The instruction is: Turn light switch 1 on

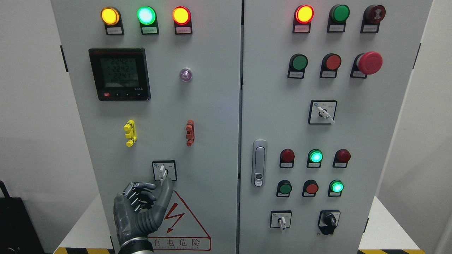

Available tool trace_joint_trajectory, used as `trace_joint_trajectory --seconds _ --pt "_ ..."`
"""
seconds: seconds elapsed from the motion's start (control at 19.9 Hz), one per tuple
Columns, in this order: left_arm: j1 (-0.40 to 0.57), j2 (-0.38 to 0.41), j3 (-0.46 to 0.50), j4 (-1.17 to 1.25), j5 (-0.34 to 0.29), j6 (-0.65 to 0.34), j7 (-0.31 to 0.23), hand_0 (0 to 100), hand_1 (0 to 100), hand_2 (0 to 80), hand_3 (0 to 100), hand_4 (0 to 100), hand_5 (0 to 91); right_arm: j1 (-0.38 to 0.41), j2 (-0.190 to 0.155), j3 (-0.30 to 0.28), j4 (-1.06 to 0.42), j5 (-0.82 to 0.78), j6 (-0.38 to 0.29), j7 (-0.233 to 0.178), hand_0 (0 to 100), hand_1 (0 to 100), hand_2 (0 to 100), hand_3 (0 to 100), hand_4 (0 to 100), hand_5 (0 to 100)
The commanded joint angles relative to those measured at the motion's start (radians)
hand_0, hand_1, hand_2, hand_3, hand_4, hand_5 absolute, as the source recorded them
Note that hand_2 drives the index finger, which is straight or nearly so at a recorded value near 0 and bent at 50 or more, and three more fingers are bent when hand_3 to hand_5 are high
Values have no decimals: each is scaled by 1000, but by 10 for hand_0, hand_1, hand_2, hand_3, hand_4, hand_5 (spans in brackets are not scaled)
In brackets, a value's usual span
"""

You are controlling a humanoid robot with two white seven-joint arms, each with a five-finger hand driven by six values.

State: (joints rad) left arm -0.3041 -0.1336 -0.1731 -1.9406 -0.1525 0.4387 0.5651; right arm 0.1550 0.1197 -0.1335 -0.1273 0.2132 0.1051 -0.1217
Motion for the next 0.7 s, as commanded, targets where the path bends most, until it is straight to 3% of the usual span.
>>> trace_joint_trajectory --seconds 0.0,0.65 --pt "-15 -6 0 25 -1 5 1 0 675 607 885 866 765 0 0 0 0 -2 -1 2 54 0 0 0 0 0" --pt "-39 -9 0 29 -1 17 2 0 673 603 884 866 767 0 0 0 0 0 -1 2 54 0 0 0 0 0"
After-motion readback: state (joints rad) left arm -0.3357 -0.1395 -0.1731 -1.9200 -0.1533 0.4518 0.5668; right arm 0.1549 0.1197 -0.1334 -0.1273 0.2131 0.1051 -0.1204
